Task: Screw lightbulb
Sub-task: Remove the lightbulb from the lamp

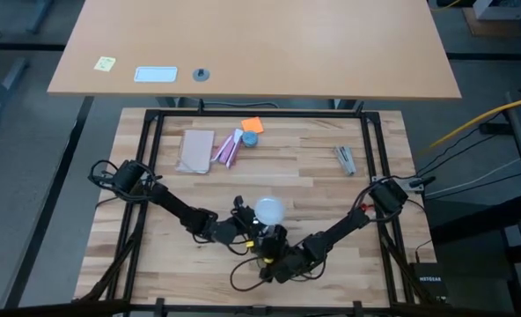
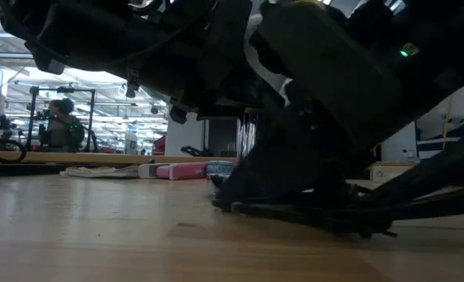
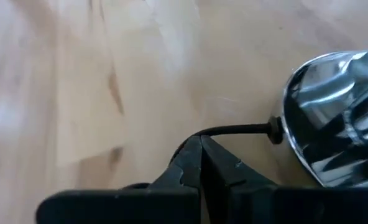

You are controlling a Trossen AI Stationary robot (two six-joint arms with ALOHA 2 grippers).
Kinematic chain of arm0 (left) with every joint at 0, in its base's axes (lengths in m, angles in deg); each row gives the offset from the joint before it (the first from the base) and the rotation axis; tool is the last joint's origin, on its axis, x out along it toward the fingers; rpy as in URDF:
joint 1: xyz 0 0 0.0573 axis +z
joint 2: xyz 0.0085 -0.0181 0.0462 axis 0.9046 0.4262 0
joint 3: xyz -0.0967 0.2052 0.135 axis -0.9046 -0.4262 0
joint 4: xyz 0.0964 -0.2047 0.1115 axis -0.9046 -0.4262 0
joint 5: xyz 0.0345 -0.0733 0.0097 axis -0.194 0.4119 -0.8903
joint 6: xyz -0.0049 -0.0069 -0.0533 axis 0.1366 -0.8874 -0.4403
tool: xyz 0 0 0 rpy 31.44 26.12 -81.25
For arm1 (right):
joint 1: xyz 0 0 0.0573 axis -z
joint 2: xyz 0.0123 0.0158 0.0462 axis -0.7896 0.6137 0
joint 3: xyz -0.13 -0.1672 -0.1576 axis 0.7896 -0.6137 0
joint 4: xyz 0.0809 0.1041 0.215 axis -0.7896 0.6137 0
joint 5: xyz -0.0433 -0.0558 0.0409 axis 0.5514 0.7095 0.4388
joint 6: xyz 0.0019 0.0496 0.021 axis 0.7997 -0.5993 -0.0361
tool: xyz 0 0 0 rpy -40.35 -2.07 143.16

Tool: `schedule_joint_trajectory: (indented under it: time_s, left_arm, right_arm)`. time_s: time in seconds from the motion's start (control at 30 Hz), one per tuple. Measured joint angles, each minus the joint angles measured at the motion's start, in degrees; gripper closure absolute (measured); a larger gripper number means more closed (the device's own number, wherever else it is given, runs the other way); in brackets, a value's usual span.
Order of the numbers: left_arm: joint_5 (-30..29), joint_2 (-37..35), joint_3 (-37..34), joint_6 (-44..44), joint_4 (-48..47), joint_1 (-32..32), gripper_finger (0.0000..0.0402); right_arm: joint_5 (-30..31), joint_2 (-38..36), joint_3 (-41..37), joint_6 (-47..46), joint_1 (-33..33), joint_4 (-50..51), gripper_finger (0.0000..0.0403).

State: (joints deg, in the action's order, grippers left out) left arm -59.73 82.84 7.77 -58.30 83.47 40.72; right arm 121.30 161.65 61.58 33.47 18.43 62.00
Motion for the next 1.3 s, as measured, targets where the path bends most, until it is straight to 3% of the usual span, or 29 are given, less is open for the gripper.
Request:
schedule_joint_trajectory:
  time_s: [0.43, 0.6, 0.97, 1.3]
  left_arm:
    - [0.10, 0.02, -0.04, -0.37, 1.22, -0.50, 0.0268]
    - [0.44, 0.07, -0.04, -0.50, 2.31, -1.04, 0.0268]
    - [1.05, 0.07, -0.04, -1.62, 2.03, -1.14, 0.0266]
    - [1.21, 0.00, 0.00, -1.77, 1.82, -0.98, 0.0264]
  right_arm:
    - [12.96, -13.43, -0.09, -1.20, -3.13, 32.88, 0.0398]
    - [15.12, -13.88, -0.17, -6.31, -2.01, 42.97, 0.0398]
    - [10.47, -11.46, -5.89, -6.24, 4.58, 35.42, 0.0398]
    - [2.41, -11.37, -8.87, -0.85, 3.63, 19.32, 0.0398]
